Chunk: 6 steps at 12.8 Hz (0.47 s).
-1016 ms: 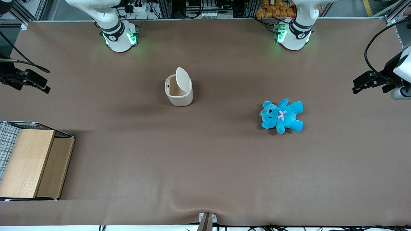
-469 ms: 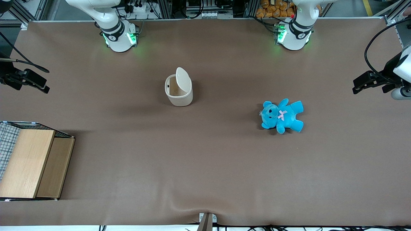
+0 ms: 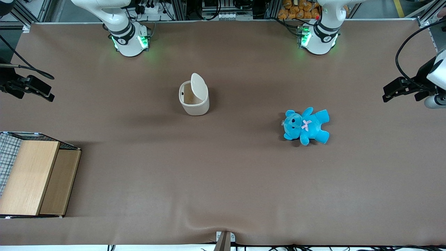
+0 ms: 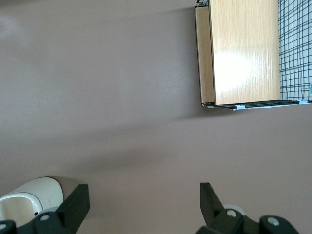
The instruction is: Open trash can with right arm
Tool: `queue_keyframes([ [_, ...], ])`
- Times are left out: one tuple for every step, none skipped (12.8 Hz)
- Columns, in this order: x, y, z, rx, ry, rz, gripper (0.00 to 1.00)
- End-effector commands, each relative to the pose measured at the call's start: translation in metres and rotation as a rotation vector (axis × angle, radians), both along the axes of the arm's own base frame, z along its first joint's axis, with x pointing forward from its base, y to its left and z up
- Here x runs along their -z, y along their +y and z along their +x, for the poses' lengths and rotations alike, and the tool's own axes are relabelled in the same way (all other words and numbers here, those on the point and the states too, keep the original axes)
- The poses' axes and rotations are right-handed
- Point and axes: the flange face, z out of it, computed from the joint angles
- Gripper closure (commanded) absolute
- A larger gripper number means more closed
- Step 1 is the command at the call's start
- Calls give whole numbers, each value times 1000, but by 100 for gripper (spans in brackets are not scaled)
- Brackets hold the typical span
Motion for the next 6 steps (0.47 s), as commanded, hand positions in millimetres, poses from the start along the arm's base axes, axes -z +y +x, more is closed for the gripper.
queue_keyframes([
  [-3,-2,3,-16,2,-15,0],
  [0,-2,5,-38,6,-15,0],
  [1,-3,5,-63,6,-16,0],
  [1,-3,5,-66,8,-16,0],
  [0,-3,5,-65,6,-16,0],
  [1,-3,5,-65,8,-16,0],
])
